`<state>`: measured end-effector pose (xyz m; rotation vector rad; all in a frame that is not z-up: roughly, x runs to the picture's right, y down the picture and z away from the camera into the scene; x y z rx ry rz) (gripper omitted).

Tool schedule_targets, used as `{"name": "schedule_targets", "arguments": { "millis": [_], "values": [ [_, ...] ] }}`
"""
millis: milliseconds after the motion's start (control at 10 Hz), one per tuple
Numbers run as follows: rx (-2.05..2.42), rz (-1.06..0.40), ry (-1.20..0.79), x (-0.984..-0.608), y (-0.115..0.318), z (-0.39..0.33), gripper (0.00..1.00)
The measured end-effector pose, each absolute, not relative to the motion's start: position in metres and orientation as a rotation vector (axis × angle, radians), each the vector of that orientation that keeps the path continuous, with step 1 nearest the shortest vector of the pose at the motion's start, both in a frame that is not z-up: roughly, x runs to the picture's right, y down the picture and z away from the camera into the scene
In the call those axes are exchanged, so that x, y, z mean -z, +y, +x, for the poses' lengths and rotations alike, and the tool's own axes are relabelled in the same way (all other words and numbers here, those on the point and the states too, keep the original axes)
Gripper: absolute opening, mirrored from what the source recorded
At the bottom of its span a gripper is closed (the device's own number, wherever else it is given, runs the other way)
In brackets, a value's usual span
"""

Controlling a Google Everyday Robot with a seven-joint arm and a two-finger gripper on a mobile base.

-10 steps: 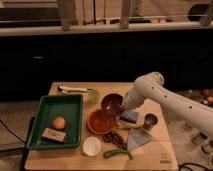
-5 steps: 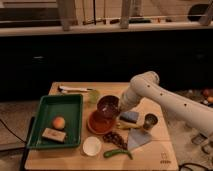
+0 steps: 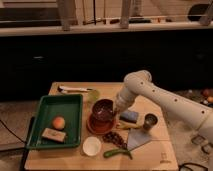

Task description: Stack bowls on top of each other

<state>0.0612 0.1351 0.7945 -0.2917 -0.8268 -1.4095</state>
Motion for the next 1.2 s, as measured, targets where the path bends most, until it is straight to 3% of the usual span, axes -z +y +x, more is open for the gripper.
{"name": "schedule_targets", "arguments": {
  "millis": [400, 500, 1200],
  "values": [
    [1.463, -0.302, -0.891, -0.796, 0.149, 0.051, 0.01],
    [1.471, -0.296, -0.897, -0.797, 0.151, 0.049, 0.05],
    [1.502, -0.241, -0.922, -0.805, 0.151, 0.042, 0.75]
  ]
}}
